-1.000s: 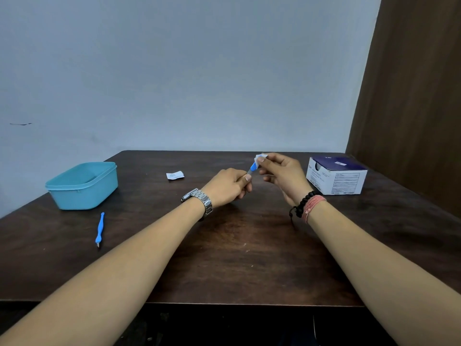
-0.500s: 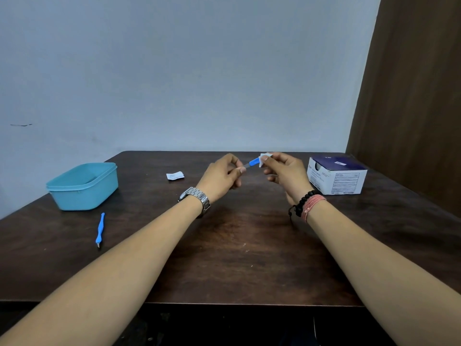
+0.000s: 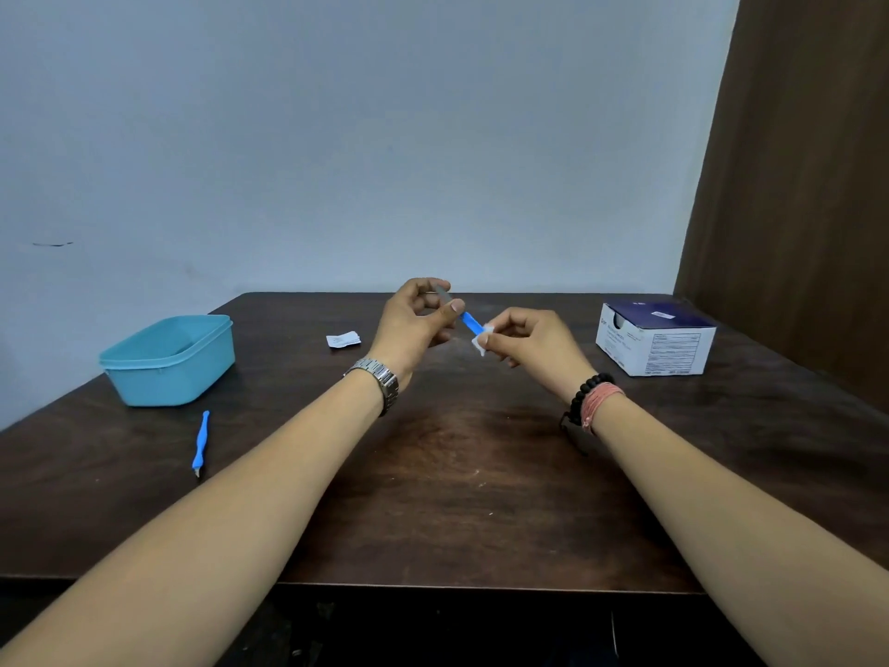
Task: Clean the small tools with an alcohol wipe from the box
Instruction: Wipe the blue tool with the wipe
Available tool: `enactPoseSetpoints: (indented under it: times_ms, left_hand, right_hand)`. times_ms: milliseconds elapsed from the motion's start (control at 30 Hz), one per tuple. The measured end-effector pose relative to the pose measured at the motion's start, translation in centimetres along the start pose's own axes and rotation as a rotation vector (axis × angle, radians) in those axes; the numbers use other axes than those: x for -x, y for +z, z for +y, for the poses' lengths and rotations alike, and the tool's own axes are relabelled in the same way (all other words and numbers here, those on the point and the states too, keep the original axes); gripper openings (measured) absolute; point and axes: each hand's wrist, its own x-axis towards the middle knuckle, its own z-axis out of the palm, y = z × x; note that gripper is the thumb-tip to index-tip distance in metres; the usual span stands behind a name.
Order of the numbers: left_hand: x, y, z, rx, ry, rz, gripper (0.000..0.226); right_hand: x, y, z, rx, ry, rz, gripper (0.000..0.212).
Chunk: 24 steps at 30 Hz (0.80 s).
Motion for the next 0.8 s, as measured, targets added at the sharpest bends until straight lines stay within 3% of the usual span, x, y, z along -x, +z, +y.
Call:
enactPoseSetpoints:
  times_ms: [200, 467, 633, 700, 800]
  left_hand:
    - [0.4, 0.3, 0.6, -0.108, 0.044, -0.052, 0.011]
    - [-1.0, -3.5, 4.6, -0.398, 0.172, 0.12, 0.009]
    - [-1.7, -11.1, 7.8, -0.825, 0.243, 0.188, 0.015]
    - [-1.7, -15.1, 8.9, -1.018, 0.185, 0.255, 0.019]
    - [-1.2, -21.2, 9.6, -1.273, -0.045, 0.338, 0.023]
  right_hand:
    - [0.1, 0.7, 0.0, 0.03, -0.03, -0.065, 0.01]
    - [-0.4, 0.5, 0.1, -0.095, -0.079, -0.027, 0.011]
    - [-0.3, 1.0, 0.2, -0.11, -0.066, -0.095, 0.008]
    - [-0.3, 1.2, 0.2, -0.125, -0.05, -0.113, 0.01]
    - [-0.3, 1.4, 0.1, -0.131, -0.034, -0.12, 0.011]
